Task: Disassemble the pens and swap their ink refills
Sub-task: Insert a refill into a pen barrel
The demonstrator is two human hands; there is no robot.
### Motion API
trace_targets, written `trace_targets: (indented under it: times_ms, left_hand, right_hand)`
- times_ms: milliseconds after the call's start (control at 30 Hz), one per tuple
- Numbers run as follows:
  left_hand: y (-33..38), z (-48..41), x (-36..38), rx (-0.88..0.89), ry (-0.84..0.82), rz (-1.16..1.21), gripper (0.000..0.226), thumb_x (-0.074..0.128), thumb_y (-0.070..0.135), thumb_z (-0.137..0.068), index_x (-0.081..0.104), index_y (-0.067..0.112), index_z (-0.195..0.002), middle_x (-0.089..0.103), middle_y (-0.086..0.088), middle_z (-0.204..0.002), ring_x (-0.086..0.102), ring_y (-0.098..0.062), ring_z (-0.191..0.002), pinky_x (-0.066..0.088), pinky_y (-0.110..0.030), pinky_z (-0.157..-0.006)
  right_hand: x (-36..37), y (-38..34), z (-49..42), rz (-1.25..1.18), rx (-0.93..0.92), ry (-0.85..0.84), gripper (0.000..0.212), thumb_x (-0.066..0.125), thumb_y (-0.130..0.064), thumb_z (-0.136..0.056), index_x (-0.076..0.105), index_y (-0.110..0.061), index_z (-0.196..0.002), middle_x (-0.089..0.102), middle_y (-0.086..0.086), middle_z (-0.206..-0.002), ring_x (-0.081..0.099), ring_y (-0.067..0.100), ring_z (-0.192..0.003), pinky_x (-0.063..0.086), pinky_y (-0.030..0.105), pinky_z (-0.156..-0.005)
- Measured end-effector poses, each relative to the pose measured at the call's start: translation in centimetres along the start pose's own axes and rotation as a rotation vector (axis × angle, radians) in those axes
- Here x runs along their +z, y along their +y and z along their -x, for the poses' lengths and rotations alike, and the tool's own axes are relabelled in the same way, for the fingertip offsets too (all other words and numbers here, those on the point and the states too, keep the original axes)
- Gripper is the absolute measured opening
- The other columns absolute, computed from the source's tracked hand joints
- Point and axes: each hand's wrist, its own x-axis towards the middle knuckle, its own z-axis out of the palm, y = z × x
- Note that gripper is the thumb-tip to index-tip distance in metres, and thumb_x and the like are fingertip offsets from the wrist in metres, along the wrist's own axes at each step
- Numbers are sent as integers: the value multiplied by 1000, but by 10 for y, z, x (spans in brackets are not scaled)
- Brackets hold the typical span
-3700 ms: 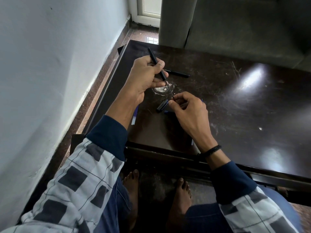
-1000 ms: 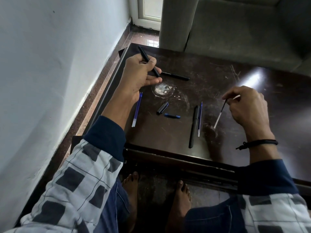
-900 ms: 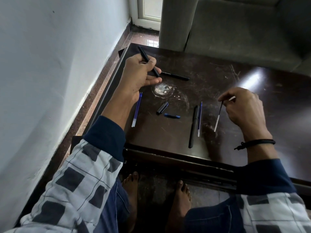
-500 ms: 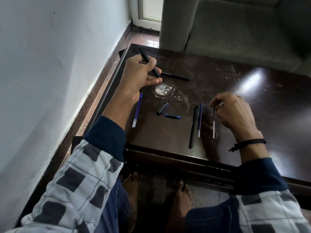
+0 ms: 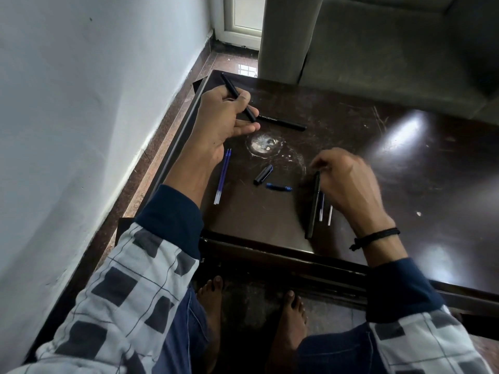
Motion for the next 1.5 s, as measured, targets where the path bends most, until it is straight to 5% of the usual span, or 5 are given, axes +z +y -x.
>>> trace_targets:
  times_ms: [267, 567, 867, 1267, 1500]
  left_hand:
    - [1, 2, 3, 6, 1, -11, 8, 58, 16, -105, 62, 9, -105, 74, -12, -88, 74, -22, -64, 62, -25, -63]
    - [0, 1, 3, 14, 0, -27, 8, 57, 16, -106, 63, 10, -108, 76, -10, -89, 76, -21, -67, 61, -24, -62]
    - [-1, 1, 4, 14, -9, -20, 7, 58, 17, -105, 62, 11, -104, 76, -12, -89, 76, -24, -66, 63, -26, -64]
    - [-4, -1, 1, 15, -11, -9, 7, 59, 17, -105, 63, 14, -101, 76, -11, -88, 76, -25, -68, 63, -27, -65]
    - [-4, -1, 1, 13, -22, -8, 7, 58, 18, -105, 63, 13, -104, 76, -12, -91, 76, -26, -70, 62, -26, -64]
  right_hand:
    - [49, -63, 31, -37, -477, -143, 25, 65, -18, -93, 74, -15, -117, 67, 6, -103, 63, 34, -90, 57, 48, -74]
    - [69, -74, 41, 97, -539, -144, 49, 54, -34, -103, 48, -36, -152, 55, 2, -117, 53, 28, -95, 44, 42, -77]
    - [63, -79, 40, 46, -503, -164, 24, 59, -27, -99, 61, -21, -123, 58, 3, -113, 55, 28, -93, 52, 45, -79]
    - [68, -76, 36, 2, -499, -137, 25, 69, -6, -88, 69, -20, -110, 58, 6, -108, 55, 27, -85, 52, 42, -66]
    - [65, -77, 40, -11, -620, -132, 34, 64, -9, -87, 62, -26, -117, 56, 1, -133, 52, 26, -103, 48, 42, -81]
